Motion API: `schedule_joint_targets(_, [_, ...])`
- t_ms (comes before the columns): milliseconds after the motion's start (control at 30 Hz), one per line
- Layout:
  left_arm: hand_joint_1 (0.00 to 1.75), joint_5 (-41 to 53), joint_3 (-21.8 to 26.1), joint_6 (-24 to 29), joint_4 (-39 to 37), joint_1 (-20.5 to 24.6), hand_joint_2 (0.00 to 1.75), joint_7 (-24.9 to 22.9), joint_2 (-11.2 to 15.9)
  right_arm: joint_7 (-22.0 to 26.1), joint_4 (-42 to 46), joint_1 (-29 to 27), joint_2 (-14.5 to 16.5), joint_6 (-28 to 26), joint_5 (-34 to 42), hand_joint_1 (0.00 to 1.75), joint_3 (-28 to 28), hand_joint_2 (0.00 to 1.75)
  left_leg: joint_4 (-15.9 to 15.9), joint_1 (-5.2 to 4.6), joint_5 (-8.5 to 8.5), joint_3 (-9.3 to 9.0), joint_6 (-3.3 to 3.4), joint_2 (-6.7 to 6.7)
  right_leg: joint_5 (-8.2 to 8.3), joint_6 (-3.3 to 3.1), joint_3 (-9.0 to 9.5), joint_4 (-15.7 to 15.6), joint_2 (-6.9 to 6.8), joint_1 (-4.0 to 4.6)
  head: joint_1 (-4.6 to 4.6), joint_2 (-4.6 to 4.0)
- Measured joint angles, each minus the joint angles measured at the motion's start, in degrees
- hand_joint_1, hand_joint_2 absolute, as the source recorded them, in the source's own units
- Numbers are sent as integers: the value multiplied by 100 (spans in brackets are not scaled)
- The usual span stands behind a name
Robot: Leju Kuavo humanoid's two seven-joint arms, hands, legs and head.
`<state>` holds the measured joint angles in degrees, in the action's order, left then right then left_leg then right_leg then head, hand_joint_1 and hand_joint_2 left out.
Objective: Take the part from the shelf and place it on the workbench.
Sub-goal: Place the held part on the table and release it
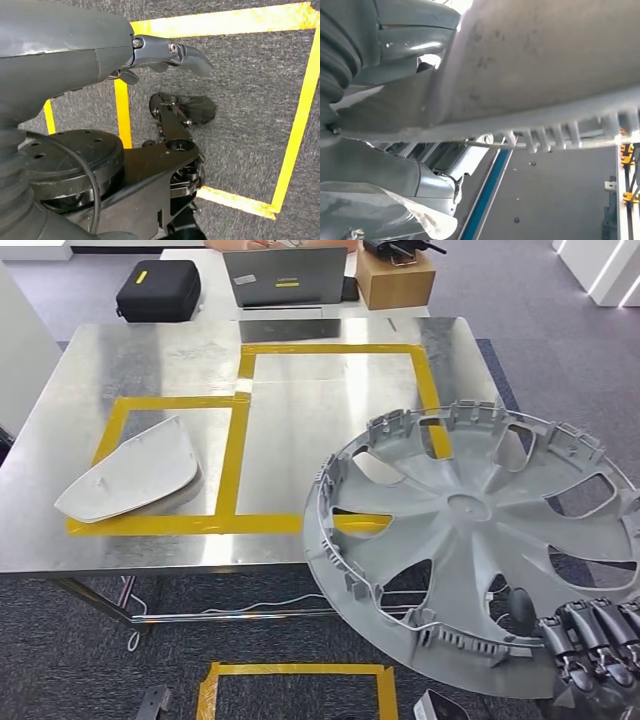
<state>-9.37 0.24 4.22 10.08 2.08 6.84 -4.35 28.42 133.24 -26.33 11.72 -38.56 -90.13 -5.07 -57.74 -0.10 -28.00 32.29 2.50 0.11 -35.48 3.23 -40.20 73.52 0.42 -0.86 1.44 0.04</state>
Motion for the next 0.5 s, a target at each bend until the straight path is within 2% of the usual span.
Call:
schedule_joint_targets(33, [0,-2,0,6,0,0,175,1,-3,2,-5,-3,0,0,-1,175,-2,175,-5,2,-15,-18,-8,-1,189,4,71,-206,-7,-7,1,0])
schedule_joint_targets(67, [0,-3,0,13,0,0,175,2,-8,2,-9,-4,0,0,-1,175,-4,175,-15,3,-37,-39,-24,-2,422,4,237,-586,-22,-15,1,0])
schedule_joint_targets(133, [0,-12,1,23,0,1,175,3,-16,3,-13,4,0,0,0,175,-7,175,-54,-18,-87,-59,-75,-6,678,-26,573,-1264,-48,-12,0,1])
schedule_joint_targets(167, [0,-17,1,25,0,1,175,4,-19,3,-13,5,0,0,1,175,-8,175,-71,-29,-102,-59,-103,-7,701,-54,666,-1432,-52,-4,-5,1])
schedule_joint_targets(300, [0,-27,0,33,0,5,175,5,-19,0,-11,-13,1,0,-2,175,-22,175,-138,-20,-176,-52,-202,-1,681,-186,734,-1507,-37,-1,-32,0])
schedule_joint_targets(367, [0,-30,0,35,0,7,175,7,-17,1,-11,-17,2,0,-3,175,-23,175,-567,-1,-436,128,-264,-3,678,-237,766,-1527,-46,-28,-53,0])
schedule_joint_targets(433, [0,-39,0,35,0,-2,175,9,-20,2,-11,-18,2,0,-3,175,-22,175,-1329,23,-765,491,-307,-3,661,-265,783,-1527,-48,-28,-70,0])
schedule_joint_targets(467, [0,-43,0,35,0,-11,175,9,-20,2,-12,-22,2,0,-4,175,-23,175,-1610,33,-833,637,-316,-3,653,-272,794,-1527,-45,-27,-71,0])
schedule_joint_targets(500, [0,-46,0,35,0,-18,175,9,-21,2,-13,-30,2,0,-4,175,-23,175,-1704,39,-788,701,-318,-3,642,-275,808,-1527,-40,-27,-72,0])
